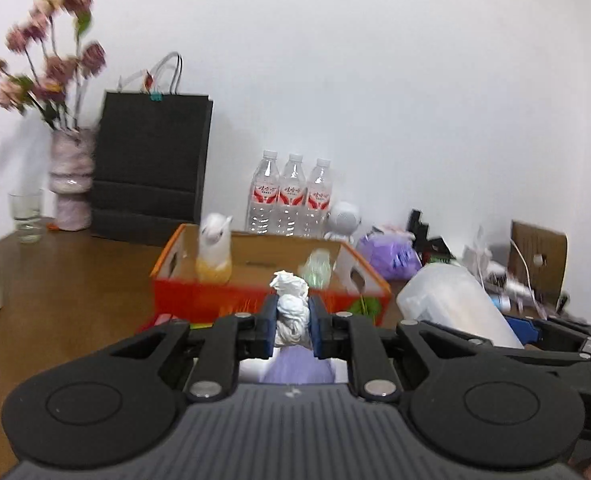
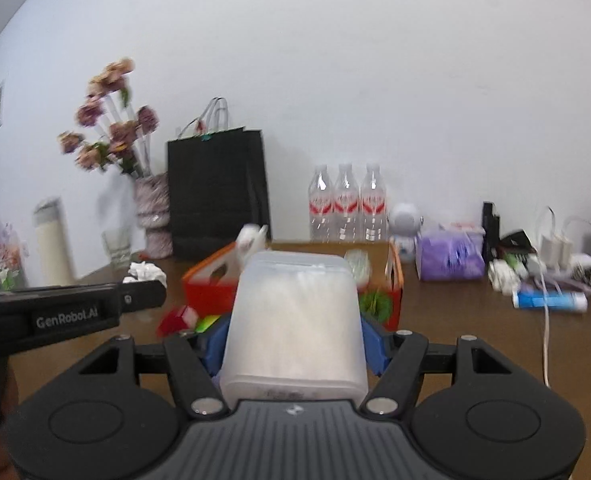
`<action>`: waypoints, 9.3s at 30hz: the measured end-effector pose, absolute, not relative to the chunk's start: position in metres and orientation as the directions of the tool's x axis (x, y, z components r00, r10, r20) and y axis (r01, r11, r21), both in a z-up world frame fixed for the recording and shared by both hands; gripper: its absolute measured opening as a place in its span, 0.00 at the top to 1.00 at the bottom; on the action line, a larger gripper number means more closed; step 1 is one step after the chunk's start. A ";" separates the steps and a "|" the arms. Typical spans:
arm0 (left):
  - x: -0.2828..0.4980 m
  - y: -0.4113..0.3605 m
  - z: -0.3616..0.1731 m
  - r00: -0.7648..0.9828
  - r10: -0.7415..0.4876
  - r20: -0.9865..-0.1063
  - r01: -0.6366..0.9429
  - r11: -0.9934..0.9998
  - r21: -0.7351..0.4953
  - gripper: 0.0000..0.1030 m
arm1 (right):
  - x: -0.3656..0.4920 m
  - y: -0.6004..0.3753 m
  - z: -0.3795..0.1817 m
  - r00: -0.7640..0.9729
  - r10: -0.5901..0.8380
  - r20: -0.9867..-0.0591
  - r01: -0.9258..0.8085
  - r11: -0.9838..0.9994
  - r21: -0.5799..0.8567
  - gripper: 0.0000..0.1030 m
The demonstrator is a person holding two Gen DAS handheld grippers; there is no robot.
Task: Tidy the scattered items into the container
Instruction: 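Carry the tissue and white container over the cardboard box, then open both tools to drop the tissue and container into the box, then withdraw both tools from the box toward the purple pouch and tissues, then grasp the purple pouch with the right tool while the left tool grasps a crumpled tissue, then lift the pouch and tissue and carry both over the cardboard box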
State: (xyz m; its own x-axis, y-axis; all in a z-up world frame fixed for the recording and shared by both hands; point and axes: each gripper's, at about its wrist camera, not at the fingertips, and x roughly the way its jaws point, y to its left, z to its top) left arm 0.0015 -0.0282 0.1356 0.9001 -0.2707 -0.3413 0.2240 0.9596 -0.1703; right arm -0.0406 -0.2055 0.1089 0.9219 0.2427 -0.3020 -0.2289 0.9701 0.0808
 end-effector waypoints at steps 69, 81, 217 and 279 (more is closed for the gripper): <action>0.159 -0.024 0.264 0.740 -0.071 -0.669 0.110 0.994 0.015 0.00 | 0.192 -0.206 0.258 0.642 0.131 -0.755 -0.100 0.991 0.087 0.03; 0.099 -0.014 0.232 0.933 -0.089 -0.349 0.096 0.995 0.004 0.00 | 0.141 -0.220 0.225 0.814 0.226 -0.535 -0.151 0.972 0.182 0.00; -0.097 0.000 0.021 0.773 -0.172 -0.610 0.149 0.985 -0.089 0.29 | -0.088 -0.210 0.016 0.741 0.244 -0.625 -0.198 0.970 0.143 0.23; 0.105 -0.009 0.107 0.980 -0.168 -0.106 0.155 0.981 -0.117 0.72 | 0.127 -0.204 0.091 0.872 0.334 -0.357 -0.255 0.934 0.252 0.68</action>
State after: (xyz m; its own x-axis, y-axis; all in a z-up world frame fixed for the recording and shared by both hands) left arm 0.1045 -0.0089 0.1070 0.9801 -0.1680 -0.1058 0.1555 0.9808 -0.1174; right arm 0.1274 -0.2037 0.0908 0.8721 0.3345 -0.3571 -0.2549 0.9336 0.2519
